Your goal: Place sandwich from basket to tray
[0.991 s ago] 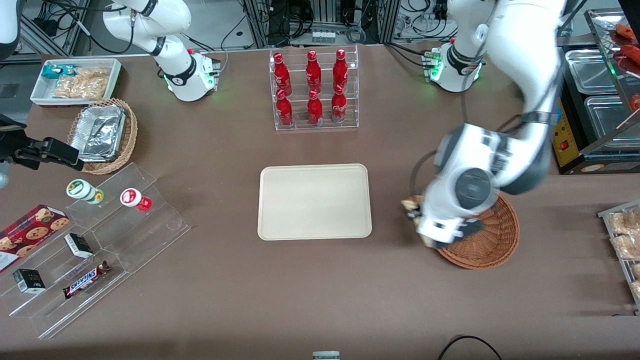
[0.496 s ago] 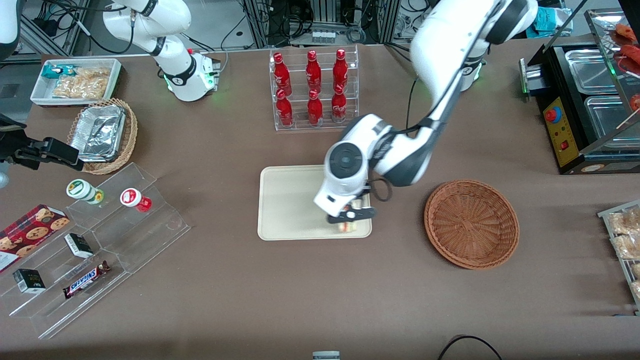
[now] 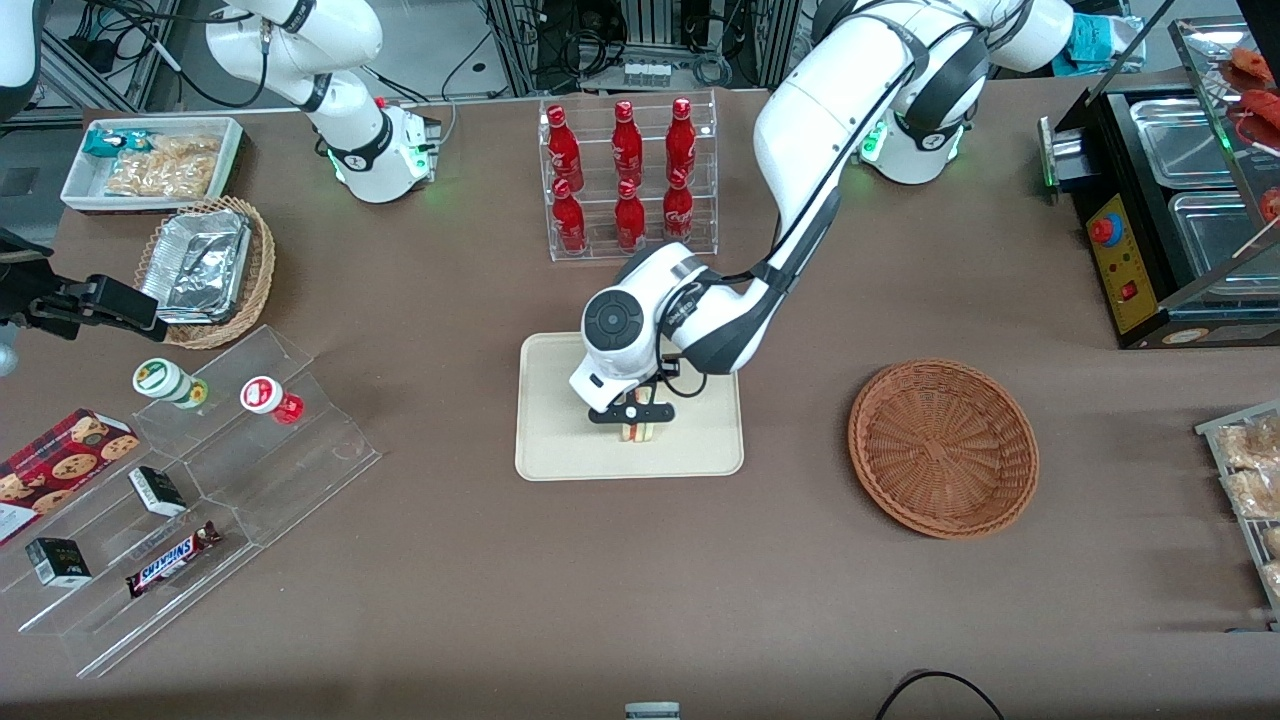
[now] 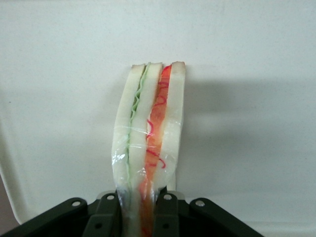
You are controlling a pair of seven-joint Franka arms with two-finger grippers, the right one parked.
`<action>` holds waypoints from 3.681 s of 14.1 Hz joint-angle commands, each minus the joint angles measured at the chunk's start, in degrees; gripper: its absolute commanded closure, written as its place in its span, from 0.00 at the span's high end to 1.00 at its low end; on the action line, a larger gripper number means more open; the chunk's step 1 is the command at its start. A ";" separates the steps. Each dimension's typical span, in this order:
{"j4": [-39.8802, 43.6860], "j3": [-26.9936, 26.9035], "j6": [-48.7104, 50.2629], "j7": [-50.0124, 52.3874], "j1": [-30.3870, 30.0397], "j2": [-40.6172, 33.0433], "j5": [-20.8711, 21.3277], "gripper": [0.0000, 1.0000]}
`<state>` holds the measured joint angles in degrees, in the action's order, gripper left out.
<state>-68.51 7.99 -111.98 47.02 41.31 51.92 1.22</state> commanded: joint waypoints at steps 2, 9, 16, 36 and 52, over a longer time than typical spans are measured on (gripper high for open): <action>1.89 -0.17 0.71 0.08 0.52 0.73 0.19 0.33; 1.98 -0.52 9.13 -0.18 -2.63 -7.78 -2.27 1.00; -8.19 -0.52 15.73 -8.75 -18.26 -22.46 -2.01 1.00; -15.34 -1.14 26.73 -33.58 -40.70 -48.93 -1.40 1.00; -23.84 -0.52 30.61 -32.70 -40.08 -57.62 2.65 1.00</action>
<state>-87.10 7.27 -78.03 14.20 1.11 -1.48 3.37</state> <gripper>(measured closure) 0.000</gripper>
